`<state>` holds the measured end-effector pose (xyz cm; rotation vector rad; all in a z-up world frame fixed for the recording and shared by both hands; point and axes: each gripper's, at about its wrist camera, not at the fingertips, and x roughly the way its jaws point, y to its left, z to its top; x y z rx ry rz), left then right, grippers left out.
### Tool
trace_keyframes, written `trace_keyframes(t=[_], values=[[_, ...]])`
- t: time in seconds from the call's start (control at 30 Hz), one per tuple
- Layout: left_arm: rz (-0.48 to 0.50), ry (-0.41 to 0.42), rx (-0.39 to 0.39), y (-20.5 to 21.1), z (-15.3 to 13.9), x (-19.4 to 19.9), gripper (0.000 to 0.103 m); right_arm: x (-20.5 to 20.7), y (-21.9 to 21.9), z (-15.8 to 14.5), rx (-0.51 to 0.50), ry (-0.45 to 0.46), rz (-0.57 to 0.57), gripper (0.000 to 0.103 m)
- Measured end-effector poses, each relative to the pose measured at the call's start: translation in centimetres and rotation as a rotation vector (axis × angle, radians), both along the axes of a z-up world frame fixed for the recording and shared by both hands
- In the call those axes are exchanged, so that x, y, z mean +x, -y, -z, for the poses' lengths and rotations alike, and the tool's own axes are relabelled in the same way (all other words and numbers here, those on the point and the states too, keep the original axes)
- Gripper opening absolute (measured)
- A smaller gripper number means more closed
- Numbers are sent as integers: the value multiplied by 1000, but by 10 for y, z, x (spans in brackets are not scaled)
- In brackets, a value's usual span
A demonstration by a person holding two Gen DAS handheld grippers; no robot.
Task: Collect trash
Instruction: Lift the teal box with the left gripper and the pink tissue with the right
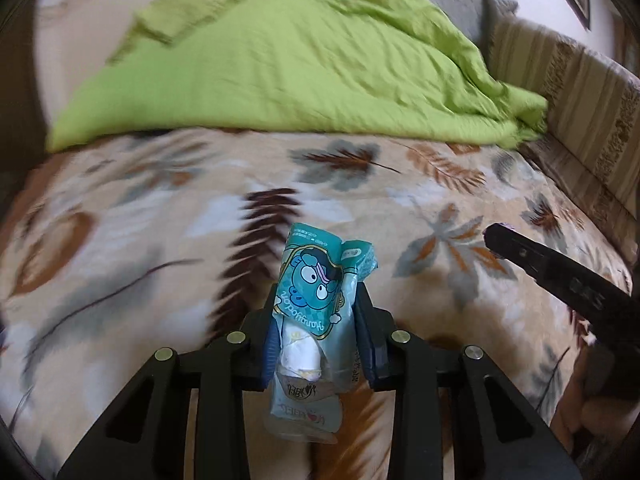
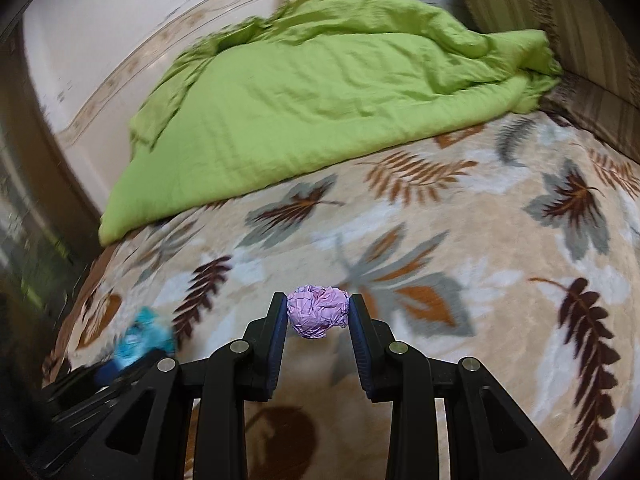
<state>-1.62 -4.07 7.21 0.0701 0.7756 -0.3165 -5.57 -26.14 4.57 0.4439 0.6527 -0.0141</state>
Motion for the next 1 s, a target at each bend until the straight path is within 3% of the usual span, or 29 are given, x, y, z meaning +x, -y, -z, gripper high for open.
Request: trace_keyframes(t=[0.1, 0.3, 0.47, 1.0], values=[[-61, 62, 25, -19, -1, -24, 32, -5, -20, -1, -16, -2, -58, 33], [-83, 75, 34, -33, 8, -22, 32, -33, -49, 2, -30, -19, -156, 33], [-62, 65, 35, -30, 13, -14, 32, -28, -54, 2, -92, -7, -157, 33], [-50, 91, 82, -20, 15, -13, 32, -24, -52, 5, -78, -19, -164, 33]])
